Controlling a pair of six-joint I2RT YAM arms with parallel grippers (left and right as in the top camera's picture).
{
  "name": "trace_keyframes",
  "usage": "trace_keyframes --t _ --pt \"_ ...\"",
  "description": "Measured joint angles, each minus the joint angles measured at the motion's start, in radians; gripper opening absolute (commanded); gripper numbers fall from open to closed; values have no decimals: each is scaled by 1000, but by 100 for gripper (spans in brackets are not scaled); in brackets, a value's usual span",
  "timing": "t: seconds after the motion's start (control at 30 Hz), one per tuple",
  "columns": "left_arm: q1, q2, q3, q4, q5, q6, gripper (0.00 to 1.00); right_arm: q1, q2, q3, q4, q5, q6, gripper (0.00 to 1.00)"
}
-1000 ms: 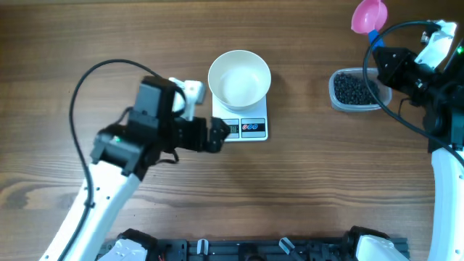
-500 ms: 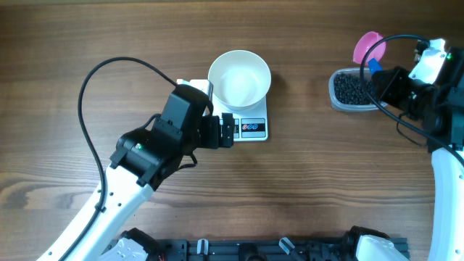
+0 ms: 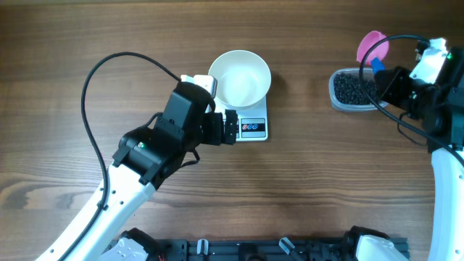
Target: Scoop item into bowl and weigh 150g on scale
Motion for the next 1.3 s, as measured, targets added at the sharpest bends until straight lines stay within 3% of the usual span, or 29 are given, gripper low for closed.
trace_keyframes --t 0.57,0.87,1.3 --pt "-46 43 1 -24 -33 19 100 0 0 0 32 55 -48 4" --pt "-20 152 174 -214 -26 23 100 0 0 0 33 55 -48 4" --pt "-19 211 175 -201 -30 78 100 0 0 0 33 55 -48 4"
